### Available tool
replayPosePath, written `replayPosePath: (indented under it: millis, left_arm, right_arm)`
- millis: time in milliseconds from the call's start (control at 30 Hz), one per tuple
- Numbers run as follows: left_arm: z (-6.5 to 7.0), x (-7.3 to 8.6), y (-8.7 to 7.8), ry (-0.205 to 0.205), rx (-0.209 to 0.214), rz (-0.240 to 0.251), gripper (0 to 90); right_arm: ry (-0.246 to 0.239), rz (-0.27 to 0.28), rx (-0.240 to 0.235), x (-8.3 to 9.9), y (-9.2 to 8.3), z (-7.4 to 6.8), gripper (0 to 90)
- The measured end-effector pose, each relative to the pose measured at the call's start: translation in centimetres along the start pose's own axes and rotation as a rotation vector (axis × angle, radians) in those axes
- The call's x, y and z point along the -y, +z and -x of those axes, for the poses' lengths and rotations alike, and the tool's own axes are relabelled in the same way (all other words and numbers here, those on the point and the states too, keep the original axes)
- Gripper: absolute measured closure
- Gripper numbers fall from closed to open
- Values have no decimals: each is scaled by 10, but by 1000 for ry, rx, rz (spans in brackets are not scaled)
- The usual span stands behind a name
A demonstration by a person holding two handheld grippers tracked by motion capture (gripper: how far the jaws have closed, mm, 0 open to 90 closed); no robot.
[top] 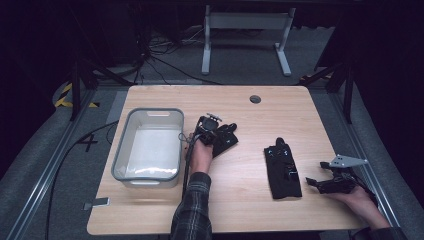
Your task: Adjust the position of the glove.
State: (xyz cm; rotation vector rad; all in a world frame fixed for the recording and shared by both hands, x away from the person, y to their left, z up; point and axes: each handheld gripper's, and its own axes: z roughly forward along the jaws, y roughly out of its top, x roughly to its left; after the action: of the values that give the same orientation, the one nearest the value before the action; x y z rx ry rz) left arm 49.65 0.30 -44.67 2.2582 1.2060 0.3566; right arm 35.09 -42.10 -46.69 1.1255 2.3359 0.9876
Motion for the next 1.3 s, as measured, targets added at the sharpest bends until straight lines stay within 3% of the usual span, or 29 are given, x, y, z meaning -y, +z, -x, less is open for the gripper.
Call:
replayPosePath:
  millis: [333,767,933,1033,1167,1300]
  left_arm:
    - [31,1,2,40,60,19,900]
    - [57,-11,12,66,123,42,900]
    - [56,-10,3,76,133,55,900]
    - [50,-7,-10,79,116,63,900]
    - [33,-2,-23,58,76,75,900]
    - [22,2,-19,32,47,58,900]
  right_arm:
    - [0,0,0,0,0,0,92]
    - [0,0,0,0,0,0,91]
    - [0,0,0,0,0,0,91]
    - [0,0,0,0,0,0,91]
    - [0,0,0,0,0,0,91]
    - [0,0,0,0,0,0,91]
